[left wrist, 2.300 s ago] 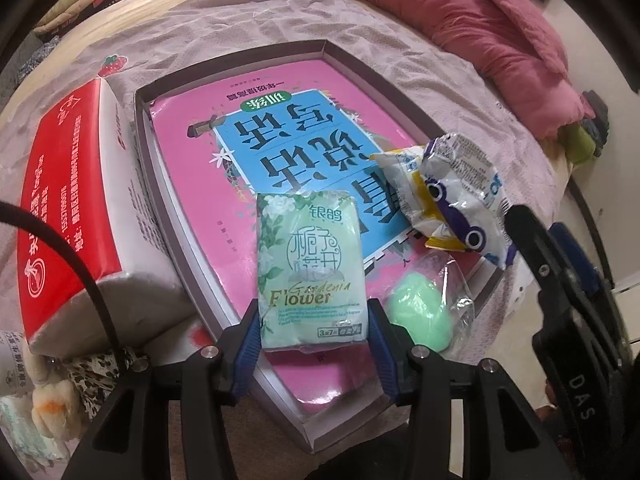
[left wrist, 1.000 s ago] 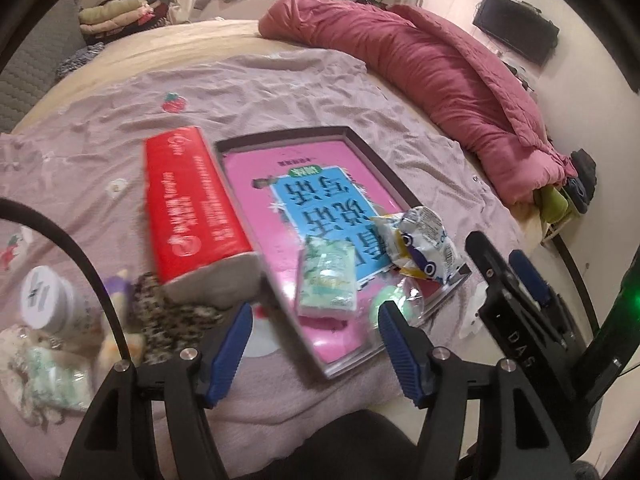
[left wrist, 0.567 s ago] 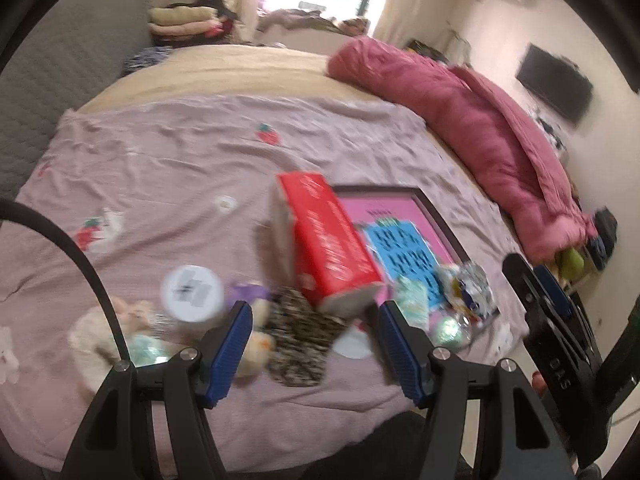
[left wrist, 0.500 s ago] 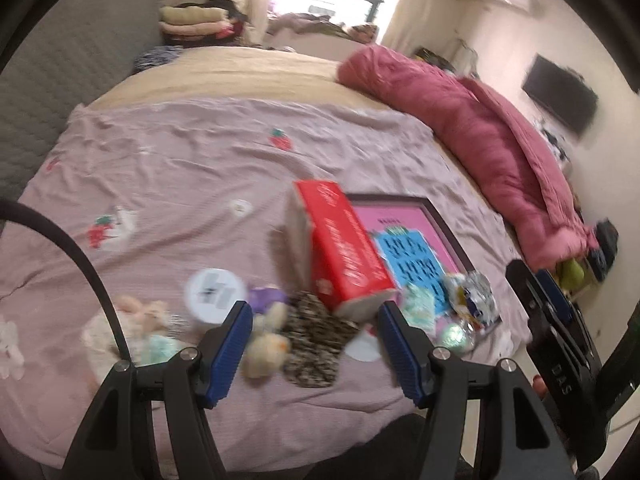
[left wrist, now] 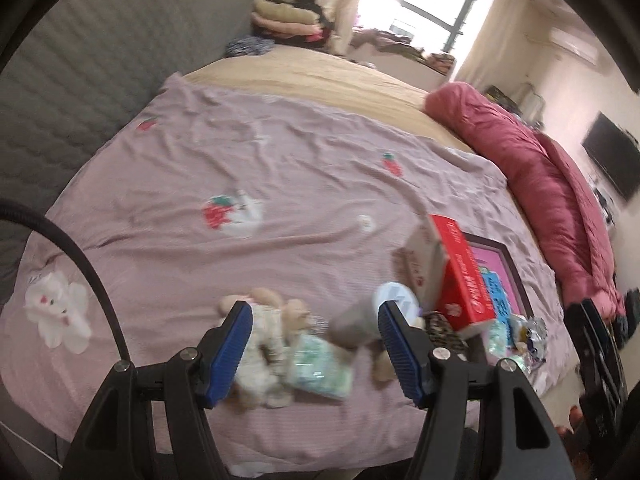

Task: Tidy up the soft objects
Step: 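Withdraw both grippers from the tray back toward the pile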

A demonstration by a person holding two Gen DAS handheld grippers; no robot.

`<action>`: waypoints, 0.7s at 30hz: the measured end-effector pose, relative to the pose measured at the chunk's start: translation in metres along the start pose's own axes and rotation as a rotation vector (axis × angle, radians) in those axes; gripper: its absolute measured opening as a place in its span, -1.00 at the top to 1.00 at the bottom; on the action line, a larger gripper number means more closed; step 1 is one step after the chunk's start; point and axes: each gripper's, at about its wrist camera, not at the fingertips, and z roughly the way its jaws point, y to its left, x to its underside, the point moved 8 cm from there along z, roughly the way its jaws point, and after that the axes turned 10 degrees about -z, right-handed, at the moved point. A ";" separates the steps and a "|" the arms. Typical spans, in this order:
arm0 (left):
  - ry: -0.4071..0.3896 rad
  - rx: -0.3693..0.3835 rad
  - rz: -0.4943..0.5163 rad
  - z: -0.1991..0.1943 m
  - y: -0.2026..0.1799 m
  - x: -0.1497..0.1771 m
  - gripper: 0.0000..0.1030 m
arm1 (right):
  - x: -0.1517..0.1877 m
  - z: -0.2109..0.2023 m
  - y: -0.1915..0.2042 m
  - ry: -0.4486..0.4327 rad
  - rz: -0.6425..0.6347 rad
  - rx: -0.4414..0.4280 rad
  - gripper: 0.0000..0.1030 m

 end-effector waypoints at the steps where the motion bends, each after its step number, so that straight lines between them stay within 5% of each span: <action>1: 0.001 -0.004 -0.017 0.000 0.010 -0.002 -0.27 | 0.000 0.001 0.006 0.002 -0.005 -0.013 -0.49; 13: 0.074 -0.013 -0.137 0.022 0.087 0.002 -0.27 | 0.031 0.033 0.044 0.109 -0.049 -0.069 -0.49; 21: 0.135 -0.002 -0.153 0.049 0.102 0.017 -0.27 | 0.060 0.055 0.062 0.191 -0.073 -0.105 -0.49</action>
